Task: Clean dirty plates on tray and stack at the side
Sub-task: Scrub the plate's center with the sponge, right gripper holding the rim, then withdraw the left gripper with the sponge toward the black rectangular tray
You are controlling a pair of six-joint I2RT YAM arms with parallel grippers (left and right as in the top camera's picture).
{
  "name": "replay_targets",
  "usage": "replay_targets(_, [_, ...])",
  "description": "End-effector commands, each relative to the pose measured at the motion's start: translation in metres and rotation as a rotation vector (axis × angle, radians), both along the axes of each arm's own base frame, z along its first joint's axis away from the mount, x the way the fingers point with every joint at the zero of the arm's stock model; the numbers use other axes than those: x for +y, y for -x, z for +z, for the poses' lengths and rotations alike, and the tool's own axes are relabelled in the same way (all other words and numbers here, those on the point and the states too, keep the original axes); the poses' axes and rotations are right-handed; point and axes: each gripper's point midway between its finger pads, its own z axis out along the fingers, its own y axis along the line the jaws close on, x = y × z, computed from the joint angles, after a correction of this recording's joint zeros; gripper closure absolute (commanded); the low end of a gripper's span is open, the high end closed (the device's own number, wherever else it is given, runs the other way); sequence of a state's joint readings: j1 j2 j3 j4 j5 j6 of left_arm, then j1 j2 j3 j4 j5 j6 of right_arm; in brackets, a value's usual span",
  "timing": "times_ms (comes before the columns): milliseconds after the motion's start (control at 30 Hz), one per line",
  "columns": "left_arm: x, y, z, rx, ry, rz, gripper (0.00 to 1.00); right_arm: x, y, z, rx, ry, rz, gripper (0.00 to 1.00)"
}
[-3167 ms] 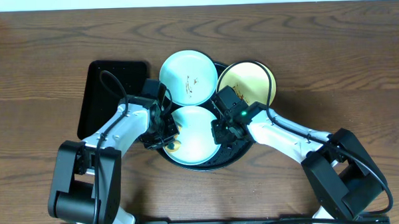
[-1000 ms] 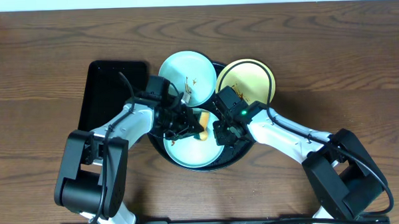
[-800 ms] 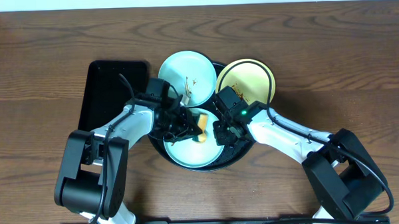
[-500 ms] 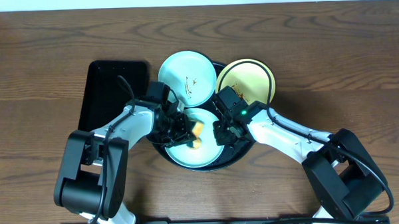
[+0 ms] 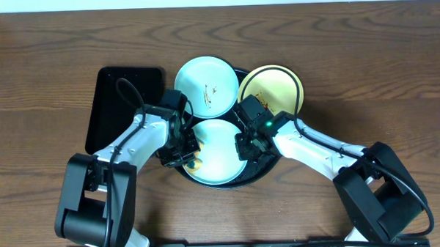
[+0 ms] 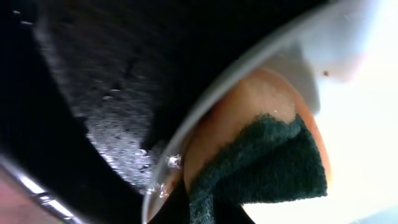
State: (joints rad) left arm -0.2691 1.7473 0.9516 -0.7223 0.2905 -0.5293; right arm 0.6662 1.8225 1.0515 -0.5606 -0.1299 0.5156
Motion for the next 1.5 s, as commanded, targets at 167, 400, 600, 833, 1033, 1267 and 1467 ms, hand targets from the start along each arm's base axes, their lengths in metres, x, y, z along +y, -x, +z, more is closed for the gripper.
replay_targets(167, [0.086,0.018,-0.030,0.037,-0.480,0.059,0.93,-0.012,0.012,-0.011,0.029,0.065,0.024,0.98])
replay_targets(400, [0.099,-0.003,-0.019,-0.036,-0.570,0.069,0.93,-0.014,0.012,-0.012,0.029,0.075,0.023,0.98])
replay_targets(600, [0.098,-0.020,-0.010,-0.083,-0.578,0.079,0.92,-0.015,0.014,-0.012,0.035,0.080,0.023,0.98])
replay_targets(833, [0.093,-0.038,0.000,-0.130,-0.562,0.092,0.93,-0.019,0.014,-0.013,0.036,0.100,0.020,0.99])
replay_targets(1033, [0.084,-0.049,0.016,-0.176,-0.603,0.049,0.93,-0.019,0.014,-0.013,0.036,0.100,0.020,0.99])
replay_targets(1267, [0.069,-0.051,0.030,-0.236,-0.698,-0.055,0.93,-0.019,0.015,-0.013,0.037,0.099,0.020,0.98])
replay_targets(1467, [0.070,-0.049,0.035,-0.253,-0.754,-0.067,0.93,-0.020,0.015,-0.013,0.040,0.101,0.020,0.98])
